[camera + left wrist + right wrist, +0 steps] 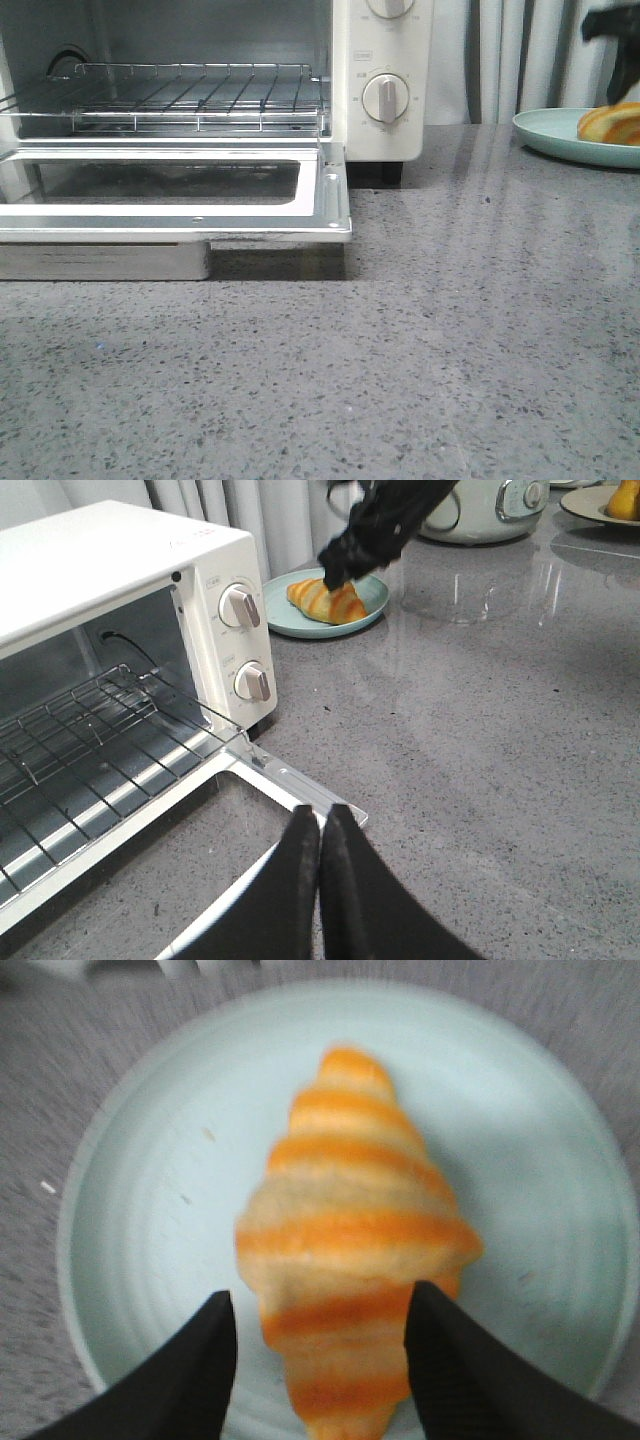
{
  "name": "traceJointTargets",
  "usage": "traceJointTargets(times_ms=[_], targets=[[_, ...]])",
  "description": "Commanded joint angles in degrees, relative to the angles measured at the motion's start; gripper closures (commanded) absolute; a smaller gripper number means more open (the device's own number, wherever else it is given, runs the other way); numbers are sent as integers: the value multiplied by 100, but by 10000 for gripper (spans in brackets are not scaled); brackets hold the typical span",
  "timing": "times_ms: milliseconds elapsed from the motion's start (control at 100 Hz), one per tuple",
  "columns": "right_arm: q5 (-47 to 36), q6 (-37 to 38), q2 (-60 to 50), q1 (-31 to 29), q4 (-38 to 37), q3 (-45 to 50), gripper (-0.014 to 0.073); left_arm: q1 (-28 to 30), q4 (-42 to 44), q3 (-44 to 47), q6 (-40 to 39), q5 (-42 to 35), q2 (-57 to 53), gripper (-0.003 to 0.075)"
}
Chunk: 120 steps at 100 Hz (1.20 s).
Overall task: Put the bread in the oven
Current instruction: 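Grasp the striped bread roll on the blue plate with the right gripper, then carry the bread roll into the oven and release it on the rack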
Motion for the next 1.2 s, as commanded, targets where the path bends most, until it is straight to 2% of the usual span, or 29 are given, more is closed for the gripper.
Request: traceJointTargets(times_ms=[0,70,120,170,220,240,410,560,690,790,880,1010,1100,1190], targets=[[-230,-17,-28,-37,-84,-210,257,2,-219,-130,-14,-285,-26,742],[-196,-17,119,-37,-74,-210,278,2,-219,-130,-14,-285,-47,742],[-142,-7,179,-37,0,-210,330,2,-219,-130,-14,-285,-59,742],[-65,-7,222,-37,0,-210,444,2,-219,-130,-14,-285,-59,742],[18,-7,216,-37,0,-210,638,2,-219,-130,-14,-285,-59,742],[38,-7,216,-37,0,-210,670,2,-219,-130,-14,-296,-59,742],[-352,-7,-296,-22,0,-210,663,2,-219,-130,-14,-304,-59,742],[-1777,-7,-1439,385,0,-210,663,2,-219,-130,-14,-328,-59,742],[-3067,-7,-2411,1375,-171,-210,663,2,-209,-130,-14,-478,-59,742],[-3664,-7,-2803,2460,-824,-210,663,2,-185,-130,-14,-762,-59,742],[-3590,-7,-2869,3520,-1435,-210,663,2,-158,-130,-14,-934,-59,742],[-2579,-7,-2626,4779,-1943,-210,663,2,-141,-130,-14,-905,-59,742],[-1792,-7,-2285,5206,-2052,-210,663,2,-174,-130,-14,-787,-59,742],[-1385,-7,-1892,5288,-1709,-210,663,2,-223,-130,-14,-687,-72,742]])
